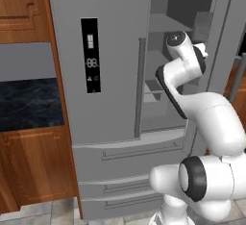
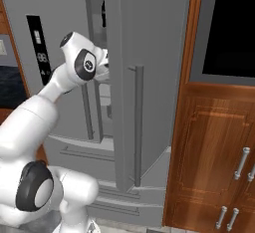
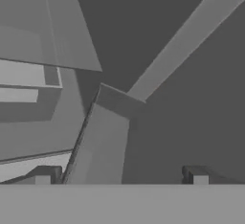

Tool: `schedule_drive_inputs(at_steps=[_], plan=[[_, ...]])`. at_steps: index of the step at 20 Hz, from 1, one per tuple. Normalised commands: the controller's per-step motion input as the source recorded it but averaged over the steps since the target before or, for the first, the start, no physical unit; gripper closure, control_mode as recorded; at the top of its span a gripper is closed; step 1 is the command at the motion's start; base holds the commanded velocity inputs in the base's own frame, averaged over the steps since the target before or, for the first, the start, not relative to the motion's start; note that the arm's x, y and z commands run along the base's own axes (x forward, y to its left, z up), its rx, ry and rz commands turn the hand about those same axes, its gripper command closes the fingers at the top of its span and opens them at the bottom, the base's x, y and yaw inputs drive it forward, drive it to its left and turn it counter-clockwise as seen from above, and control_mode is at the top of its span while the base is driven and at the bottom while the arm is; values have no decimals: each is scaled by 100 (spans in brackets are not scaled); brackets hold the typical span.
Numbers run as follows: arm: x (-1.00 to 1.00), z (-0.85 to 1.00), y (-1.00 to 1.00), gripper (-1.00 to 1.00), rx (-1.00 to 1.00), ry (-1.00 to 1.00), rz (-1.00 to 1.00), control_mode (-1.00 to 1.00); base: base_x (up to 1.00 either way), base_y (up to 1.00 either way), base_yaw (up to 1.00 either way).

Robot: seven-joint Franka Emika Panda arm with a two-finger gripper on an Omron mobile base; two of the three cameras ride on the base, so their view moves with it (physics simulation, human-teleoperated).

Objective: Open the fridge, grab two sodas, and place both sodas inside the bowl with ice on the dining counter.

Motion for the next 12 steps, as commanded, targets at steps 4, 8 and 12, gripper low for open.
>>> schedule_drive_inputs(at_steps=[4,8,12], plan=[[-45,0,-81,-100,0,0,-7,-100,0,0,0],[-31,0,-86,-100,0,0,-8,-100,0,0,0],[-5,-1,-82,-100,0,0,-5,-100,0,0,0]])
